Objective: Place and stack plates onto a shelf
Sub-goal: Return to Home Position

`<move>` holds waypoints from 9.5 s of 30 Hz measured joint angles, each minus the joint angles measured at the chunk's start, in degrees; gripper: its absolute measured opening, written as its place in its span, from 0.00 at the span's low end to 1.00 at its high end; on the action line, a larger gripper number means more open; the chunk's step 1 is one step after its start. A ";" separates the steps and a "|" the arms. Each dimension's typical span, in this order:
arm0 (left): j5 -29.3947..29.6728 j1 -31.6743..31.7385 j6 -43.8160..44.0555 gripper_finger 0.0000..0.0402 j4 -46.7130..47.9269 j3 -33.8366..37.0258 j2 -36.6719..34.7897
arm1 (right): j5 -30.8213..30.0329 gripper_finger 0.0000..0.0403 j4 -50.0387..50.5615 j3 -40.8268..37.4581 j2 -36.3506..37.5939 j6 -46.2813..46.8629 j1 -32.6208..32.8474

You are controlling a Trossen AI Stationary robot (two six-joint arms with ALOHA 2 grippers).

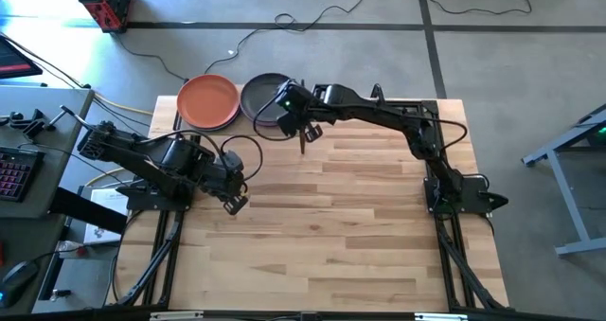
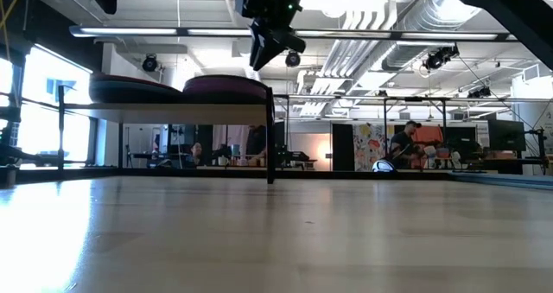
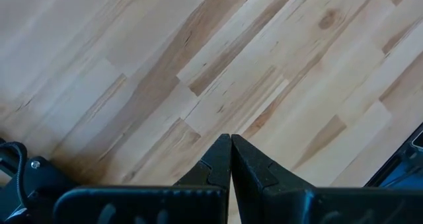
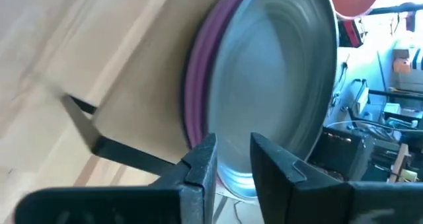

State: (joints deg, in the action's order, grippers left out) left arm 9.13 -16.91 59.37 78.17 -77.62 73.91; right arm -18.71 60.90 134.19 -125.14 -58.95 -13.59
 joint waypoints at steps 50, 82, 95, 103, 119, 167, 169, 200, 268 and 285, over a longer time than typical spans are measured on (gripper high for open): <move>3.23 -12.85 -44.89 0.00 -57.42 64.55 -72.81 | 6.82 0.06 20.62 -0.02 14.19 78.26 18.32; 5.01 -12.74 -37.98 0.00 -66.02 72.61 -73.57 | -23.70 0.06 28.97 -9.66 53.77 83.47 33.06; 4.98 -12.79 -29.17 0.00 -66.07 72.61 -73.57 | -25.51 0.06 -18.79 -77.37 91.19 85.59 43.17; 5.00 -12.79 -34.19 0.00 -66.09 72.59 -73.57 | -9.21 0.06 -50.97 -102.56 100.45 77.55 43.13; 5.61 -12.76 -38.90 0.00 -66.12 72.57 -73.57 | 0.38 0.06 -72.91 -125.03 103.12 76.83 43.11; 5.35 -7.89 -38.54 0.00 -66.22 72.54 -73.68 | 8.22 0.06 -64.18 -133.63 116.15 76.88 42.24; 5.36 -6.17 -38.53 0.00 -66.23 72.54 -73.68 | 8.14 0.06 -63.63 -133.66 119.45 76.88 40.95; 5.38 11.69 -38.55 0.00 -66.29 72.54 -73.68 | 8.14 0.06 -63.60 -133.70 124.82 76.88 17.32; 5.39 11.67 -38.55 0.00 -66.23 72.54 -73.67 | 8.15 0.06 -63.58 -133.72 124.78 76.88 17.32; 5.38 11.67 -38.55 0.00 -66.24 72.54 -73.66 | 8.17 0.06 -63.58 -133.72 124.78 76.88 17.32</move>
State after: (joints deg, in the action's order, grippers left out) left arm 14.50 -5.23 20.82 11.93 -5.08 0.25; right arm -10.55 -2.68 0.47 -0.36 17.93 3.73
